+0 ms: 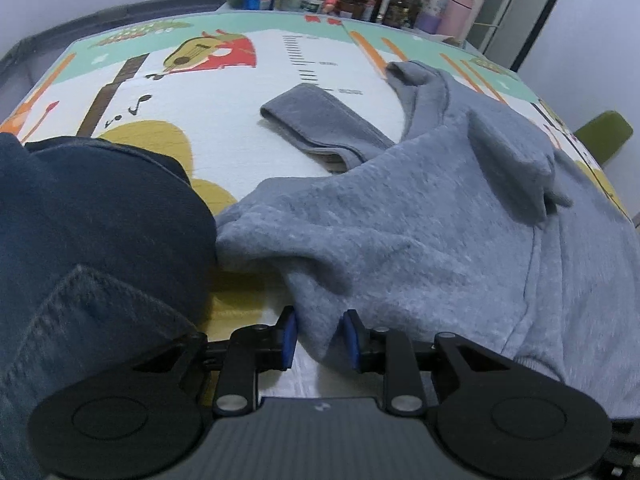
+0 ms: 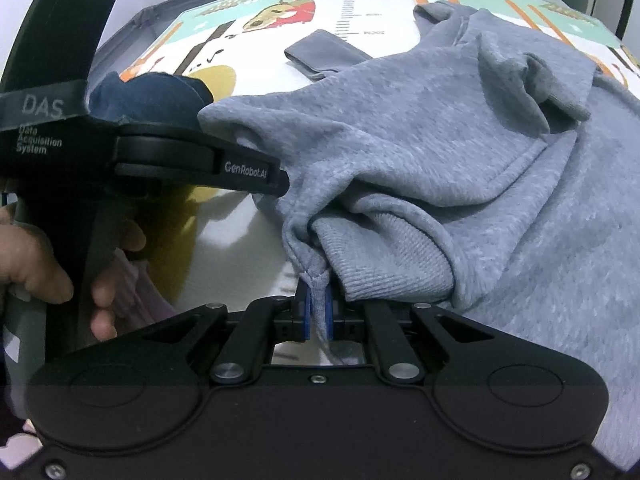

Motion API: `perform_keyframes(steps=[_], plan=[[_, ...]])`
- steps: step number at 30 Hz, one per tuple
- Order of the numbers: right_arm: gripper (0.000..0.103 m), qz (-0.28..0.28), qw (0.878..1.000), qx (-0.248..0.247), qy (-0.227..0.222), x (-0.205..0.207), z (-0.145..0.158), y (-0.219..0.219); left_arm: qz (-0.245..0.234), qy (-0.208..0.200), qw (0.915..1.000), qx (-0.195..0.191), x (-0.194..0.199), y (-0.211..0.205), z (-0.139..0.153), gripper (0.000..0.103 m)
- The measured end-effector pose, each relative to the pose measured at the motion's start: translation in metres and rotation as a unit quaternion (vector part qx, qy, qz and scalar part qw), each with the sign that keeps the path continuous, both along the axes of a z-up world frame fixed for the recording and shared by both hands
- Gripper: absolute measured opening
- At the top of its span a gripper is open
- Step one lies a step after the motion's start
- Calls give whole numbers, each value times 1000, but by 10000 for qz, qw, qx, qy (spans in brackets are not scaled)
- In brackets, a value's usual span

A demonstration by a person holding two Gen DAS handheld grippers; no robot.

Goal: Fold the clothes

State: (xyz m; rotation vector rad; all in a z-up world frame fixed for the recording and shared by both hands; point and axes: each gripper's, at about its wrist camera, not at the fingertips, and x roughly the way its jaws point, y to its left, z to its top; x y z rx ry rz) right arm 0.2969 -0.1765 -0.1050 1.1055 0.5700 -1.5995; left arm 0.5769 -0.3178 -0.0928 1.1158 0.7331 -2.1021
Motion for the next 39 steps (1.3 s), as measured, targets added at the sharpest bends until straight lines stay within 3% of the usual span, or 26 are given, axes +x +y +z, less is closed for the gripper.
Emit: perform_keyframes(steps=[16, 21, 27, 34, 39], plan=[[7, -541, 9979, -131, -320, -46, -5, -24, 245, -496, 9984, -107, -55, -56, 5, 25], [7, -700, 9967, -169, -369, -54, -8, -35, 487, -587, 9971, 16, -69, -86, 3, 33], [6, -940, 9939, -237, -524, -72, -11, -57, 537, -756, 9957, 44, -92, -115, 4, 34], [6, -1219, 9901, -335, -609, -74, -12, -82, 606, -860, 9944, 140, -120, -148, 6, 34], [6, -1381, 9874, -435, -641, -68, -11, -96, 590, -1015, 9931, -20, -142, -172, 9, 34]])
